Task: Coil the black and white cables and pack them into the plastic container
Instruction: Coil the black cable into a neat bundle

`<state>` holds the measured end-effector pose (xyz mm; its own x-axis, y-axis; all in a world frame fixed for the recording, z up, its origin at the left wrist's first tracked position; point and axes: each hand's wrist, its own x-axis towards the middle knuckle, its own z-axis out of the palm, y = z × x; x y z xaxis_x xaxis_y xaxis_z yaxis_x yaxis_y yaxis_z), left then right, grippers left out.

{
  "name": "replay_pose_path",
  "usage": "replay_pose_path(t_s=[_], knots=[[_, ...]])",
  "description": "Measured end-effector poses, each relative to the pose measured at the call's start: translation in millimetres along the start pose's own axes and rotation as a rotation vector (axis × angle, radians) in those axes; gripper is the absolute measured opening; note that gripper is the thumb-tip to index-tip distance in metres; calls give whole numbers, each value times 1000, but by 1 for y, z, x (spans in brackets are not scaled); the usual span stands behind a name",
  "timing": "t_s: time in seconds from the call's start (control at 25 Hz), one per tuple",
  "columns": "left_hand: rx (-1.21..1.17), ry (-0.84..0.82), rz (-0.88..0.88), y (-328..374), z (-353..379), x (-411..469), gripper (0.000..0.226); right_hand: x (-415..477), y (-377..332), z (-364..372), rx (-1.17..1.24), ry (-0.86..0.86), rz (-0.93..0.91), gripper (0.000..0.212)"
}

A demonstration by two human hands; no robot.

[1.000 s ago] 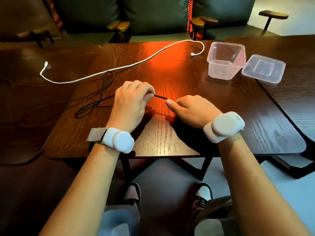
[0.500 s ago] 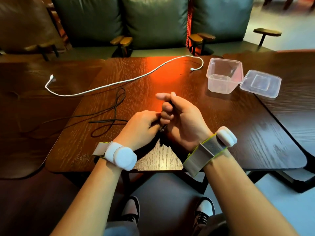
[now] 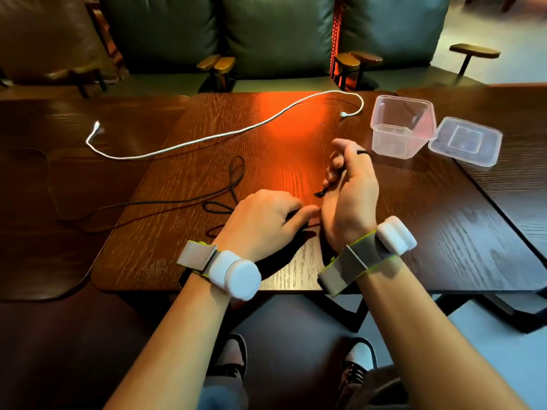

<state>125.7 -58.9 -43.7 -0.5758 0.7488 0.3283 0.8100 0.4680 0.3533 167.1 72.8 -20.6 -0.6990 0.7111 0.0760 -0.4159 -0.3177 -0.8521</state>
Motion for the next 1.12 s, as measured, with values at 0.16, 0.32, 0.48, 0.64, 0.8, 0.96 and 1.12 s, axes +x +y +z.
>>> replay_pose_path(t_s=[0.16, 0.32, 0.48, 0.64, 0.8, 0.96, 1.12], knots=[[85, -18, 79, 5, -6, 2, 29, -3, 7, -12, -679, -147, -34, 45], [66, 40, 89, -5, -19, -1, 18, -6, 6, -18, -836, -364, 13, 61], [58, 174, 206, -2, -22, -2, 13, -10, 7, -17, -944, -483, 13, 64], [71, 329, 254, -3, -22, 0, 14, -13, 7, -9, -796, -587, 178, 84], [52, 351, 283, -16, -21, 2, 14, -19, -6, -6, -807, -711, 204, 69], [27, 330, 313, -25, -16, 5, 25, -18, -11, -9, -800, -672, 302, 72], [-197, 242, 267, -26, -14, 4, 17, -17, -13, -13, -694, -664, 453, 60]])
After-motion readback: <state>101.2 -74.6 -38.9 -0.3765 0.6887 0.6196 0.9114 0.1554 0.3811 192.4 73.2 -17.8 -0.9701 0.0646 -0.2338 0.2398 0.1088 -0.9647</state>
